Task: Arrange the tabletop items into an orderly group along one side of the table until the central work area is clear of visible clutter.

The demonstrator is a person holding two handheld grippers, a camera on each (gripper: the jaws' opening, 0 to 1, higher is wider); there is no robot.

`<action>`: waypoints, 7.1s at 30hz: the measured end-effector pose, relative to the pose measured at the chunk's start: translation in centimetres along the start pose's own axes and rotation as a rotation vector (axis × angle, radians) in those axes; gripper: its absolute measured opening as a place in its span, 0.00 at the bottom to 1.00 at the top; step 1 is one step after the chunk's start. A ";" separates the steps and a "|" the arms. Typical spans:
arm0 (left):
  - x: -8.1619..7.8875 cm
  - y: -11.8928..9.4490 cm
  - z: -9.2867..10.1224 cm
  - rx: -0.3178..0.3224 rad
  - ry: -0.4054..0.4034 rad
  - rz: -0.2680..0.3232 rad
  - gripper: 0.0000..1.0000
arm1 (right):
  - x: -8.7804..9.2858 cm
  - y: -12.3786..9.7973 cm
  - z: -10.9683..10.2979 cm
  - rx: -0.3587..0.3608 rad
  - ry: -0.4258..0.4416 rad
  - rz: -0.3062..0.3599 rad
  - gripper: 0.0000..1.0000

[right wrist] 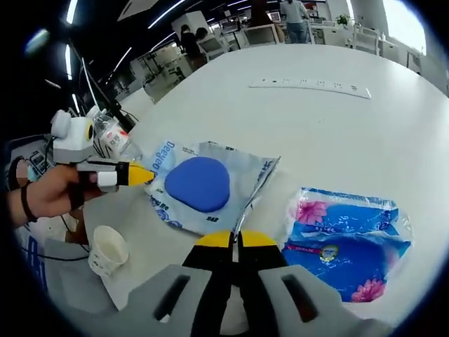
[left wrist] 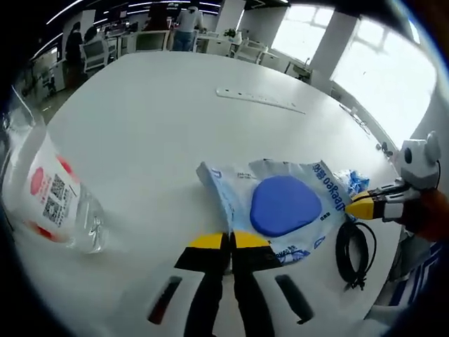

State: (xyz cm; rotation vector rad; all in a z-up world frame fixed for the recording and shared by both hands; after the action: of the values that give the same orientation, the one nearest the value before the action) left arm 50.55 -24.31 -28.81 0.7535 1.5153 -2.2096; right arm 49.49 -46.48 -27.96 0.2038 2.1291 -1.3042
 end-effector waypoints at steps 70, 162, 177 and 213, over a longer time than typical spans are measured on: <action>2.2 -7.1 -2.4 -0.005 -0.021 0.078 0.10 | 2.0 -4.7 0.8 0.102 -0.025 0.028 0.02; 7.3 -16.1 -4.3 -0.027 0.144 0.102 0.23 | 1.3 -7.4 13.6 0.285 0.095 -0.029 0.12; 7.6 -16.5 -4.7 -0.050 0.124 0.093 0.22 | 1.6 -7.7 11.1 0.312 0.136 -0.037 0.00; 6.7 -16.5 -4.6 -0.041 0.130 0.104 0.23 | -0.3 -8.0 10.7 0.363 0.227 -0.020 0.02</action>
State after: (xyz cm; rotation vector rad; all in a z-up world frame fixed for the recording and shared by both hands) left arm 36.98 -14.01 -21.90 0.9569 1.5390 -2.0835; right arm 50.87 -59.53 -25.13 0.5036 2.0605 -1.7452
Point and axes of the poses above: the point that each gripper's makers call its tool centre point, and the gripper's own axes: y roughly forward along the fingers, z roughly to its right, x roughly out of its underside, the point moved 5 cm from there along -y, roughly backward along the fingers, and after that the axes turned 1 degree about x, right-handed, at the moved point
